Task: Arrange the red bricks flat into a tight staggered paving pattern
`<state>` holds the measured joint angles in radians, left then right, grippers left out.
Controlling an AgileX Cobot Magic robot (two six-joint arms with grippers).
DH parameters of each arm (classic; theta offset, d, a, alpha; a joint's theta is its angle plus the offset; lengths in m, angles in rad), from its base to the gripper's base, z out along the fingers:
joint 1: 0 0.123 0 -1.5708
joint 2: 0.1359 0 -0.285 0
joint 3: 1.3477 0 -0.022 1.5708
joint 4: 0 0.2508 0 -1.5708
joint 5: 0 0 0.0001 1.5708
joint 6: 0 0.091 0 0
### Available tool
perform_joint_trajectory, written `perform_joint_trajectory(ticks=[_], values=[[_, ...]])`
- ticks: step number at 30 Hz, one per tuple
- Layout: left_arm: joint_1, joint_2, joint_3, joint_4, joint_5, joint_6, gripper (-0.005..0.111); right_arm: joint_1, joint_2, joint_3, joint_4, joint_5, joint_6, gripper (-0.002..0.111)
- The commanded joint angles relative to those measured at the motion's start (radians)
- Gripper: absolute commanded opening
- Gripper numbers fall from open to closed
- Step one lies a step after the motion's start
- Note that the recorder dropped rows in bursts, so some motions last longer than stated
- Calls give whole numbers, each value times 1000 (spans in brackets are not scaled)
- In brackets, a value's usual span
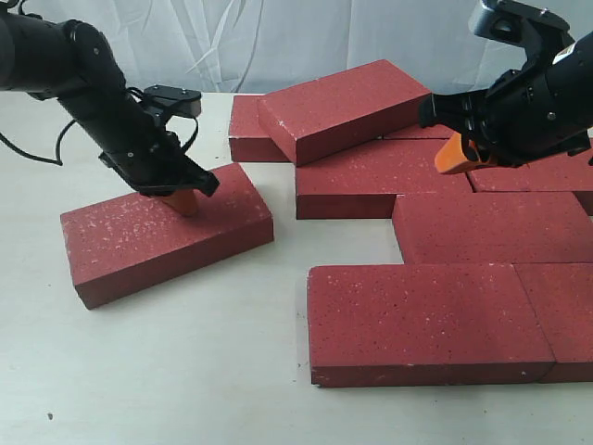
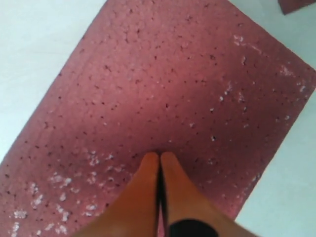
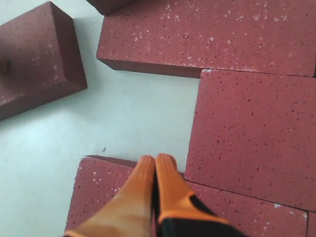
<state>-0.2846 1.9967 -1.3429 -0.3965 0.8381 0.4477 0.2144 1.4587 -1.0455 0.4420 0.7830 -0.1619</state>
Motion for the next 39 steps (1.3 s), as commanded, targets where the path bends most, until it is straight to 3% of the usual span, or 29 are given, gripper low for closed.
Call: perform_joint_trajectory(ticks=[1,15,28,39], values=[[-38,-39,20,-1,37,8,0,-2,0,-4,0,-1,-4,-1],[-38,-291,22,-23,-4,8,0,-2,0,-4,0,-4,-6,-1],[-36,-208,171,83,-354,-50,0,-2,0,-4,13,-2,-13,-1],[-38,-110,173,151,-329,-70,0,-2,0,-4,13,-2,-13,-1]])
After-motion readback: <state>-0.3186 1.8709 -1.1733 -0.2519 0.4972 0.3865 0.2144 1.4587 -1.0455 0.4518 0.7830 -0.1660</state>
